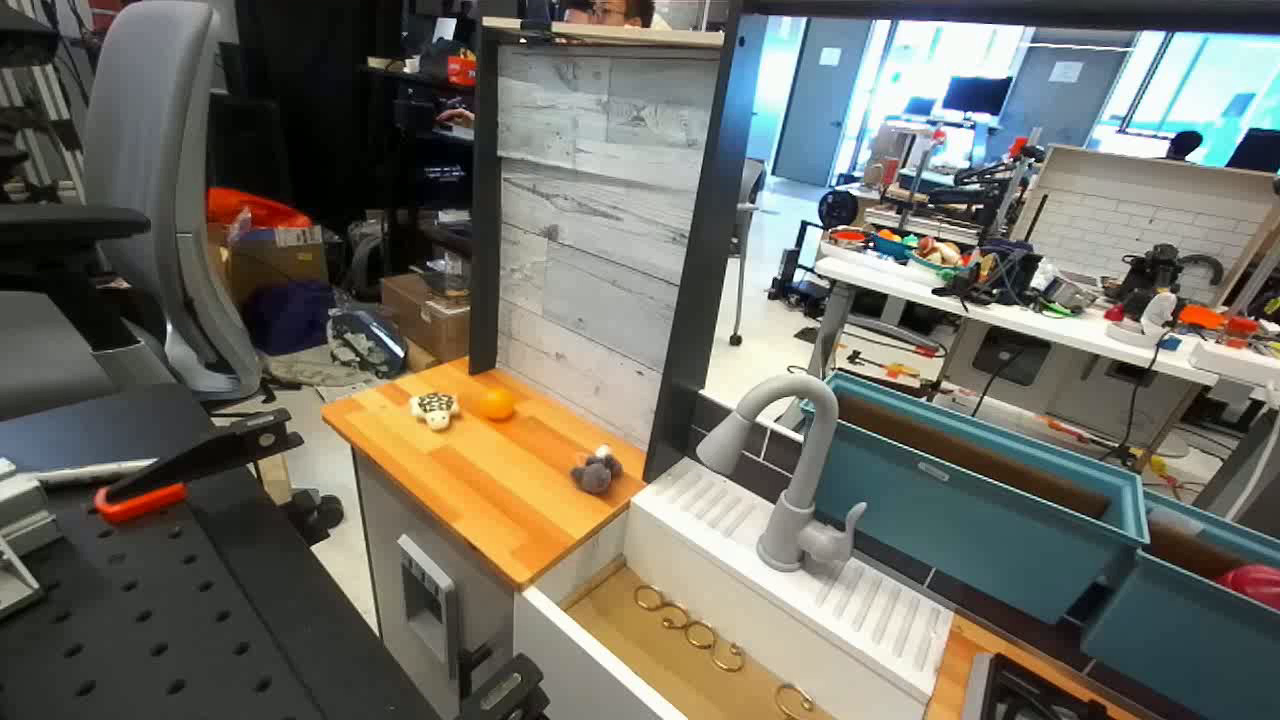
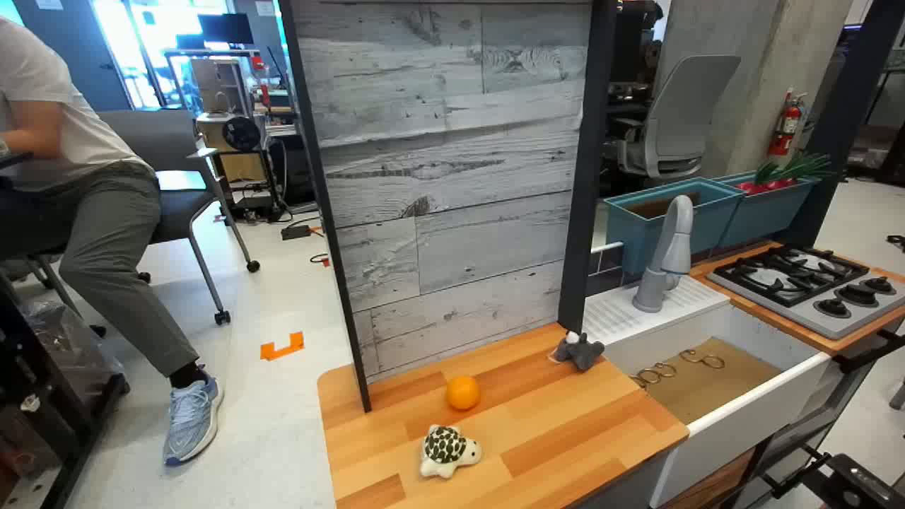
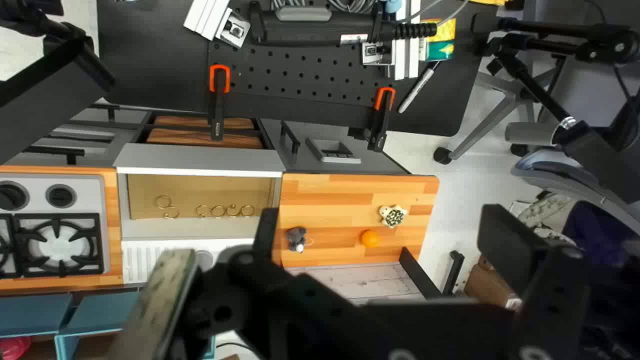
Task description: Move the teddy to the right
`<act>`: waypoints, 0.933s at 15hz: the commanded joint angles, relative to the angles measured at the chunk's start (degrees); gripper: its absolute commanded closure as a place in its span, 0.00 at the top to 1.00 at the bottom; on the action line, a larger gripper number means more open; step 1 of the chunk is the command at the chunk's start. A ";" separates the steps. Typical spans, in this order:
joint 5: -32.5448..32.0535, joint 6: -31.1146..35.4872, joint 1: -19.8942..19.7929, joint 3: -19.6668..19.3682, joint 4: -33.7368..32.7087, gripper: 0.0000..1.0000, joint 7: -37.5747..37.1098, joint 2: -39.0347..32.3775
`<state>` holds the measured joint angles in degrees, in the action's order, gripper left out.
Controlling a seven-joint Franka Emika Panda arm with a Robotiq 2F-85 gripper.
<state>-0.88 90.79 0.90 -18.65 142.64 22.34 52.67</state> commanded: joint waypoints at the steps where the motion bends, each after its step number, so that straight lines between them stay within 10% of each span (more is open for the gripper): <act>1: 0.58 -0.05 -1.02 0.66 -0.18 1.00 0.67 -0.33; 14: 0.33 0.47 -0.31 2.59 -0.89 1.00 -0.70 -2.94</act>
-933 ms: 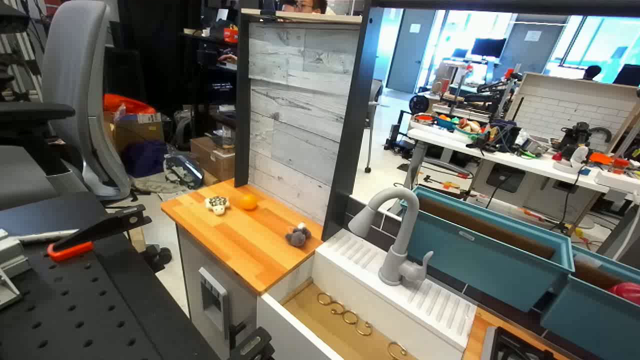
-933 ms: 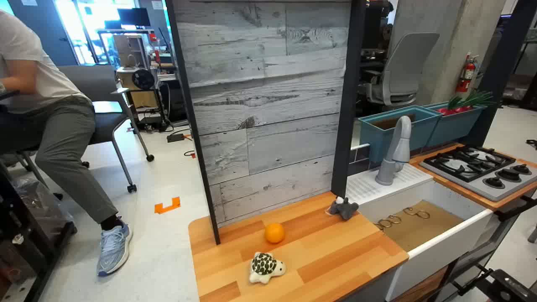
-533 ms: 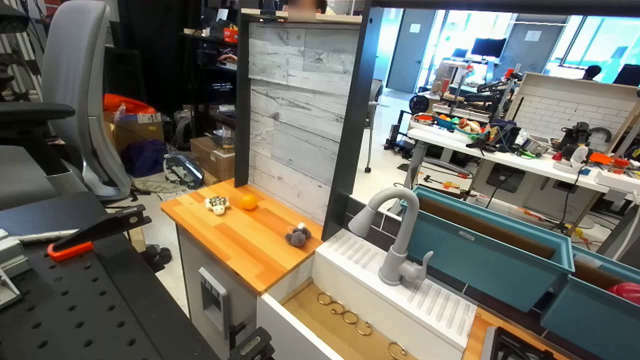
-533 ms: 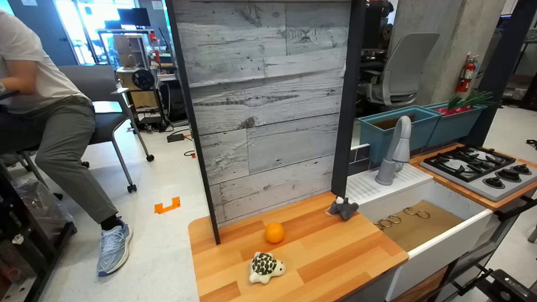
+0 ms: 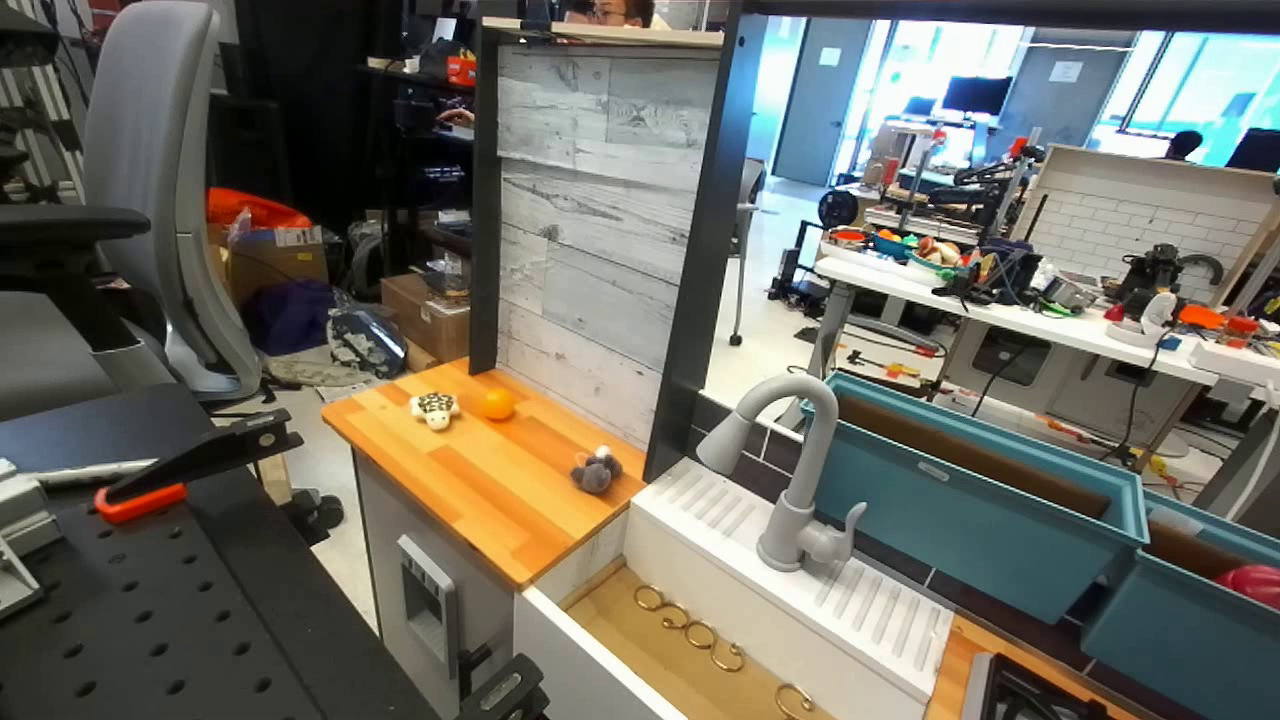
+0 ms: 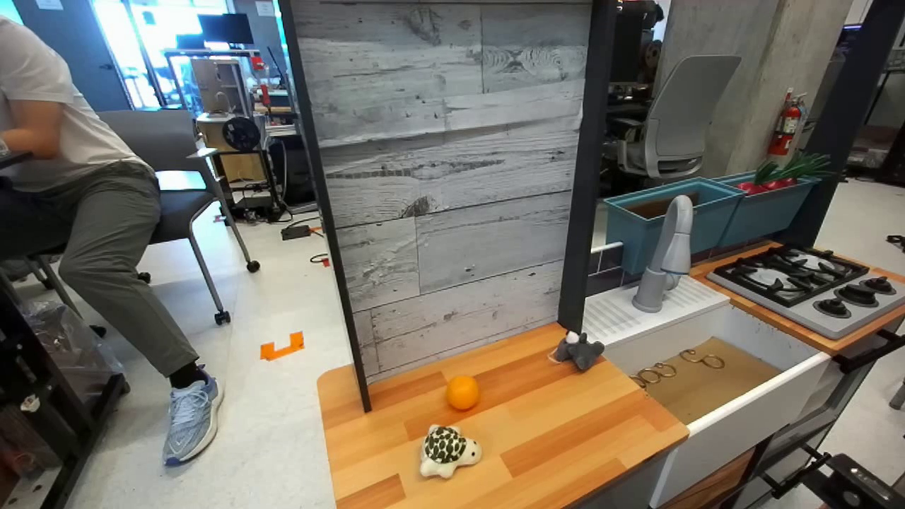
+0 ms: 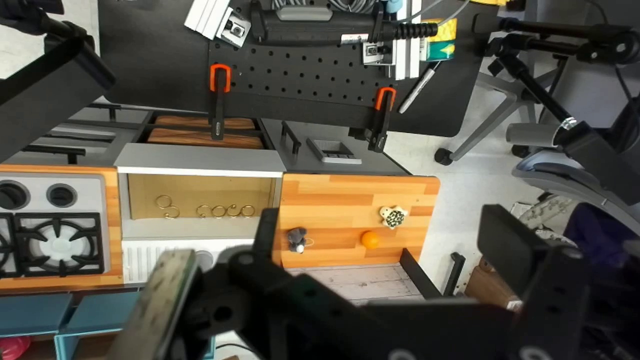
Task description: Move the teddy to the right
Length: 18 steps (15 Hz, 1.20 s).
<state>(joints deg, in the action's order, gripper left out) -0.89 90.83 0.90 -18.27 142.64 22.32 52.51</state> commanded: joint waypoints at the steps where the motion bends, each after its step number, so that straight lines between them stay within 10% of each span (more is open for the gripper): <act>1: -0.09 1.64 -0.27 3.58 -0.93 1.00 -1.80 -4.10; 12: -1.58 26.43 3.04 22.94 -3.07 1.00 -21.60 -33.99; 18: -6.99 35.05 3.39 26.71 -9.91 1.00 -33.12 -53.76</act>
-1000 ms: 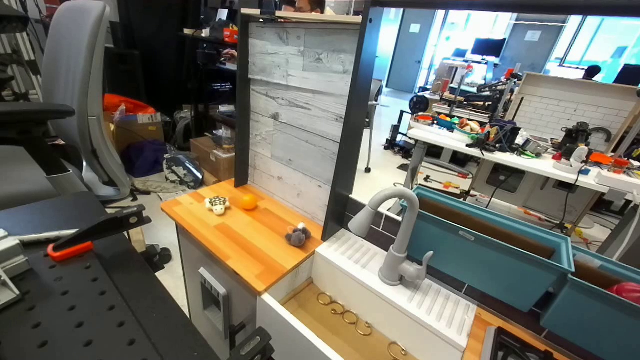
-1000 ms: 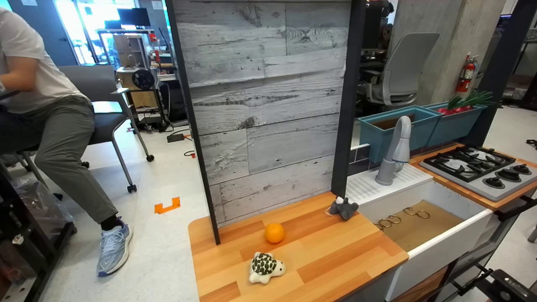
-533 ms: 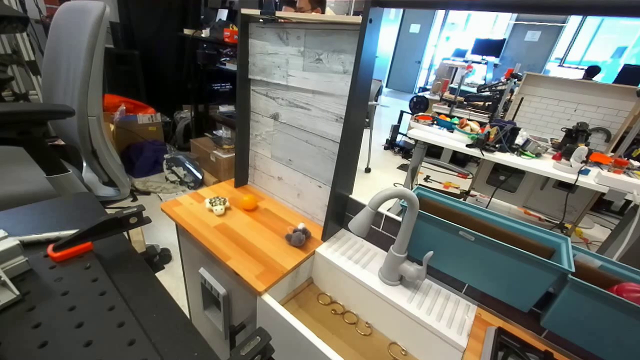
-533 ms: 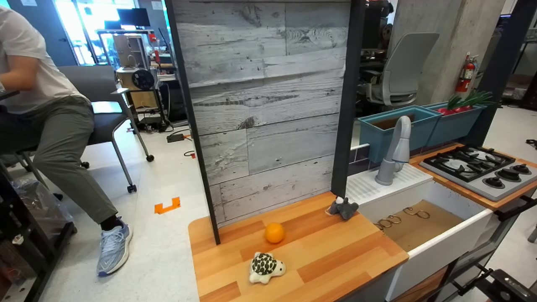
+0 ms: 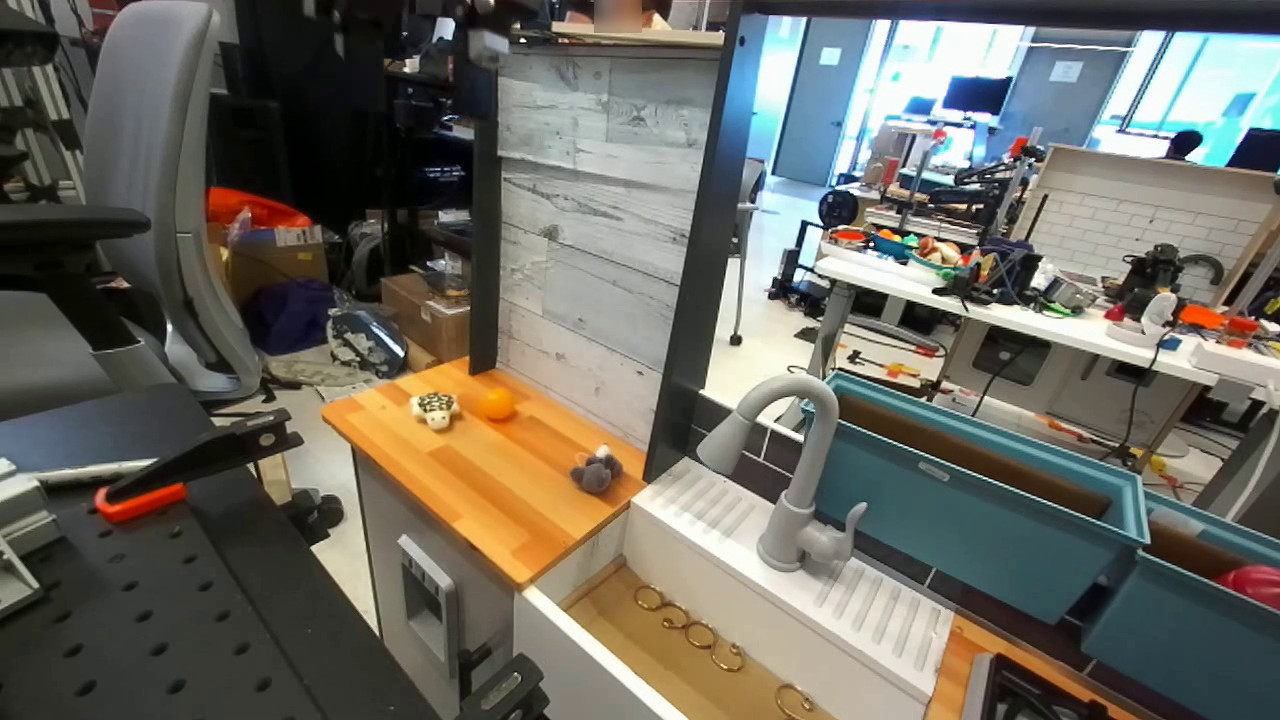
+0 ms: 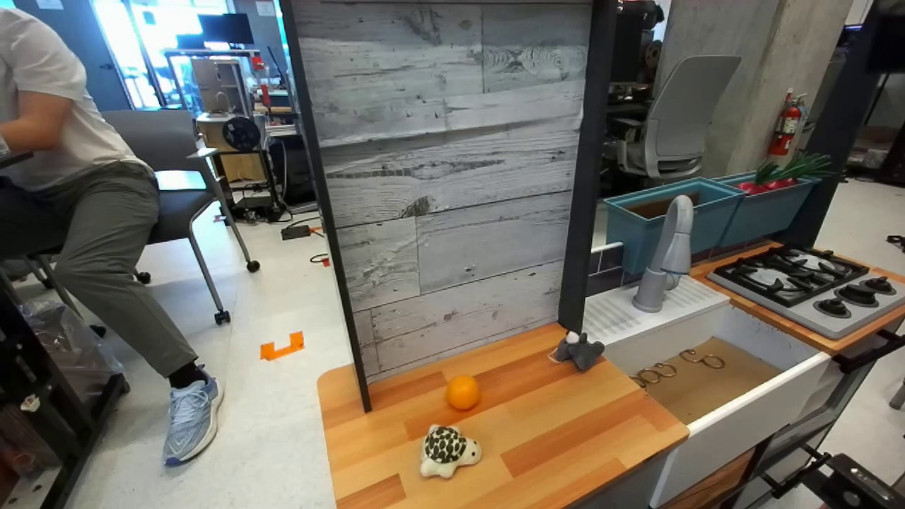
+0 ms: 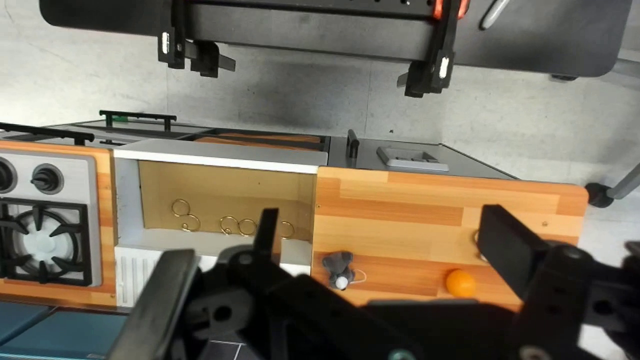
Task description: Move the teddy to the right
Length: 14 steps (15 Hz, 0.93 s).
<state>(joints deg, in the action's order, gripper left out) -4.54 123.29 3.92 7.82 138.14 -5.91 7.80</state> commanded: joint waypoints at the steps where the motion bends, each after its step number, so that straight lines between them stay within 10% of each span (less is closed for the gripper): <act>1: -4.67 3.36 0.73 0.58 -6.79 1.00 -6.58 -11.72; 14: -13.52 18.13 12.73 -2.14 -20.71 1.00 -10.98 -39.35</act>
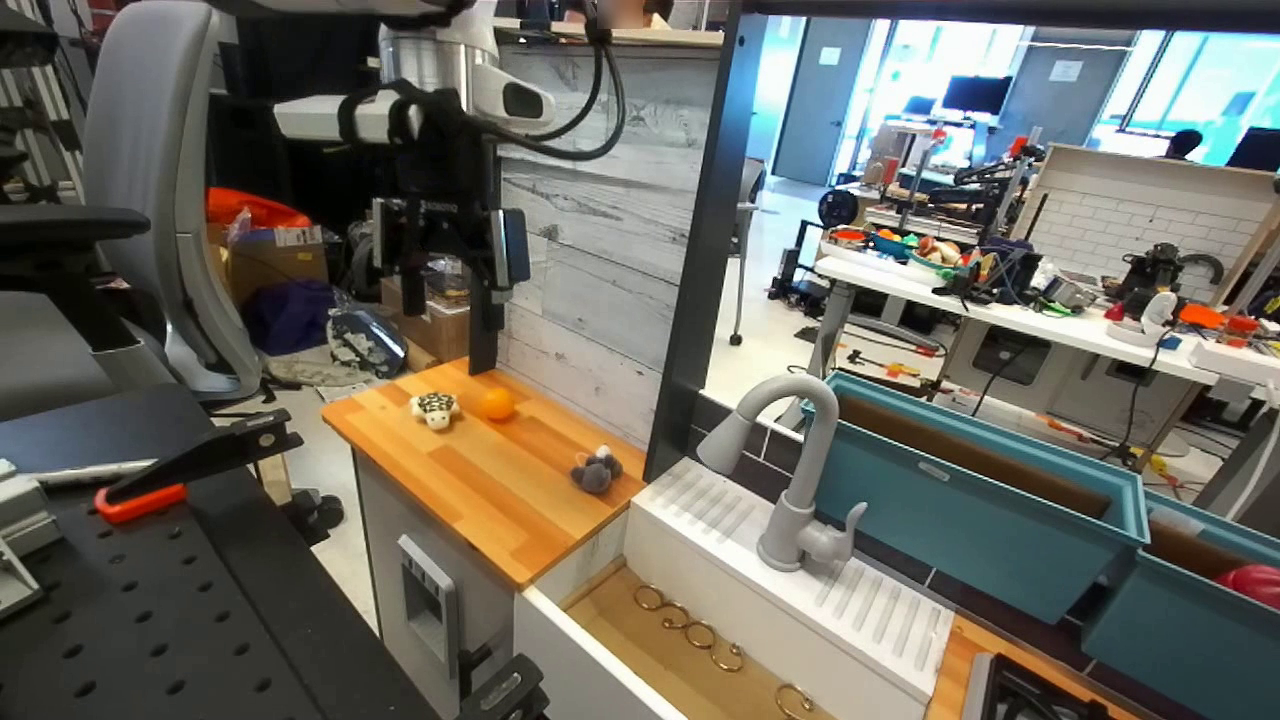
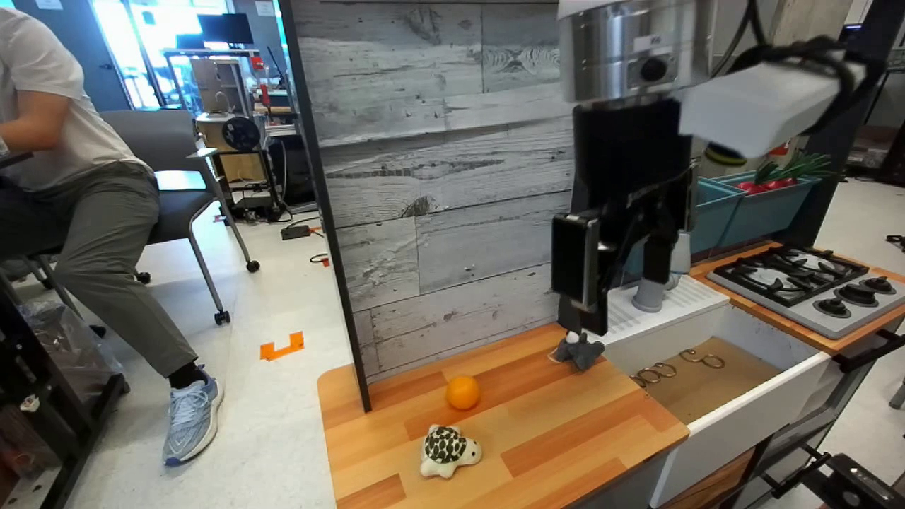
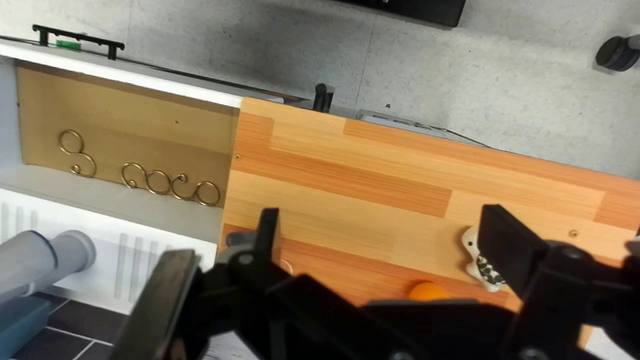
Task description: Move the teddy to the right
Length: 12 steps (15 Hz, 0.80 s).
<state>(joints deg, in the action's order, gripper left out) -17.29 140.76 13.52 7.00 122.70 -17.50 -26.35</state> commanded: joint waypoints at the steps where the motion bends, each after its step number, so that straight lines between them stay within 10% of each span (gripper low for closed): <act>1: -0.54 0.39 3.97 -1.40 -6.87 1.00 1.02 -6.88; 12: -0.63 -1.56 8.89 -1.62 -24.09 1.00 11.38 -25.11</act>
<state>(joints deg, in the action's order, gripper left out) -17.29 140.79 20.98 6.42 104.72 -9.38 -46.46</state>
